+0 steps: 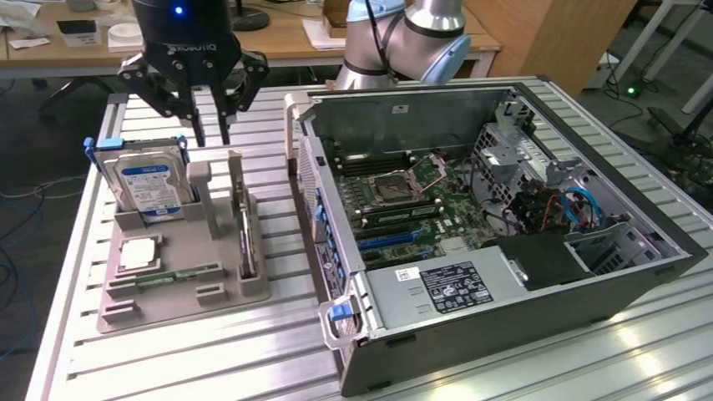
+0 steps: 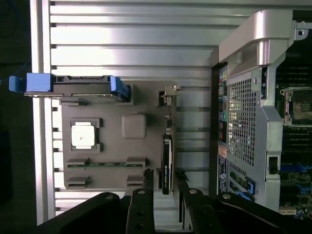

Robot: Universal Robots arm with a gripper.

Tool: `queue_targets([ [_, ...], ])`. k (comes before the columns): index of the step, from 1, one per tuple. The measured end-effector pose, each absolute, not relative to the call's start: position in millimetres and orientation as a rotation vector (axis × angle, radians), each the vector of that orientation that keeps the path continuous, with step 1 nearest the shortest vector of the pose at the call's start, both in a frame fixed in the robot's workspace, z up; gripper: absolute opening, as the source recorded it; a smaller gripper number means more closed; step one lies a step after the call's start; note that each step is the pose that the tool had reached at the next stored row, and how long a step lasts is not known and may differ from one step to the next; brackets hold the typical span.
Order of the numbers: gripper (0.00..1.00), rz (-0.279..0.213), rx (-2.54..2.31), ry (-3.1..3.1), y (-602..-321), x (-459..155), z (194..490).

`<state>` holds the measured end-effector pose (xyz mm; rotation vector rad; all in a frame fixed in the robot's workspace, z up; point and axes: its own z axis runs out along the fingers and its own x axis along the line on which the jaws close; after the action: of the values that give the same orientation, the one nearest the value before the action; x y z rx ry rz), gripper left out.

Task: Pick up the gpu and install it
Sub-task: 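Pick up the gpu and move the gpu toward the slot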

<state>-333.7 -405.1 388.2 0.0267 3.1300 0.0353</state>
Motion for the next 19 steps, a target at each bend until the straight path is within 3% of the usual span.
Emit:
queue_targets([
  [3, 0.37, 0.026, 0.026, 3.130, -405.2, -333.5, 386.5],
  [14, 0.38, 0.009, 0.016, 3.130, -408.1, -332.1, 370.3],
  [16, 0.49, 0.007, 0.016, 3.130, -408.1, -332.0, 366.8],
  [19, 0.56, 0.006, 0.012, 3.130, -408.1, -331.8, 361.3],
])
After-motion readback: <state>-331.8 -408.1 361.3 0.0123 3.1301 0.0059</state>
